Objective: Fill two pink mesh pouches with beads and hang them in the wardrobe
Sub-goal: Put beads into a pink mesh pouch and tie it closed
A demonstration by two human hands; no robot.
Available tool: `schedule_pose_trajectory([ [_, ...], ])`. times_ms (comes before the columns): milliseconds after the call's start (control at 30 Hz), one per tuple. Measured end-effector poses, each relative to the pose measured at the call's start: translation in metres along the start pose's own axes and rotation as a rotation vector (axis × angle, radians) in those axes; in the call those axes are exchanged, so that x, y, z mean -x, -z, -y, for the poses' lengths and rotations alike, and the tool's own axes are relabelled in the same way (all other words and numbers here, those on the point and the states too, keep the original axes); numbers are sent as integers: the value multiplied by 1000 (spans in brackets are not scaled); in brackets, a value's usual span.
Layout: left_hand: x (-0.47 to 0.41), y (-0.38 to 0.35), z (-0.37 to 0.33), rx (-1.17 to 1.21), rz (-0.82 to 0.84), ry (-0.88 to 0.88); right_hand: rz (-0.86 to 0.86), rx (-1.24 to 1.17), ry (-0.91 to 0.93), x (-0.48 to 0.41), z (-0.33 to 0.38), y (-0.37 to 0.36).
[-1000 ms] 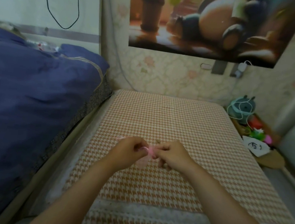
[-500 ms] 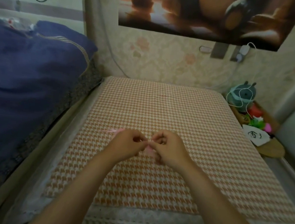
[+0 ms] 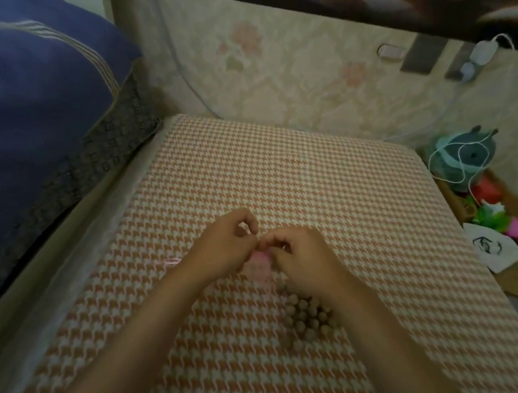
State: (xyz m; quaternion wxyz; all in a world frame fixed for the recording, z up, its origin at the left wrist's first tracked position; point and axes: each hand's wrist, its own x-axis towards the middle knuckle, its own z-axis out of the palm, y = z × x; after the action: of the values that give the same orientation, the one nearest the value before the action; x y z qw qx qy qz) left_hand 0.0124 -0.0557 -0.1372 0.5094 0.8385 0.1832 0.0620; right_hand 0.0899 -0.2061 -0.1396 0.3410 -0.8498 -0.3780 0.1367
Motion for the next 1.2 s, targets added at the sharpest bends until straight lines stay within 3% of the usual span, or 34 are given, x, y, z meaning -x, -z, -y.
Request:
schedule_pose_trajectory([
  [267, -3, 3, -6, -5, 29, -109, 173, 191, -41, 6, 16, 21],
  [633, 104, 27, -42, -299, 80, -300, -31, 325, 119, 105, 66, 27],
  [833, 153, 26, -35, -341, 243, -394, -42, 302, 185, 152, 77, 15],
  [1033, 175, 20, -33, -701, 129, -504, 35, 456, 162, 176, 73, 4],
  [1200, 185, 19, -23, -751, 118, -501, 75, 513, 174, 179, 70, -4],
])
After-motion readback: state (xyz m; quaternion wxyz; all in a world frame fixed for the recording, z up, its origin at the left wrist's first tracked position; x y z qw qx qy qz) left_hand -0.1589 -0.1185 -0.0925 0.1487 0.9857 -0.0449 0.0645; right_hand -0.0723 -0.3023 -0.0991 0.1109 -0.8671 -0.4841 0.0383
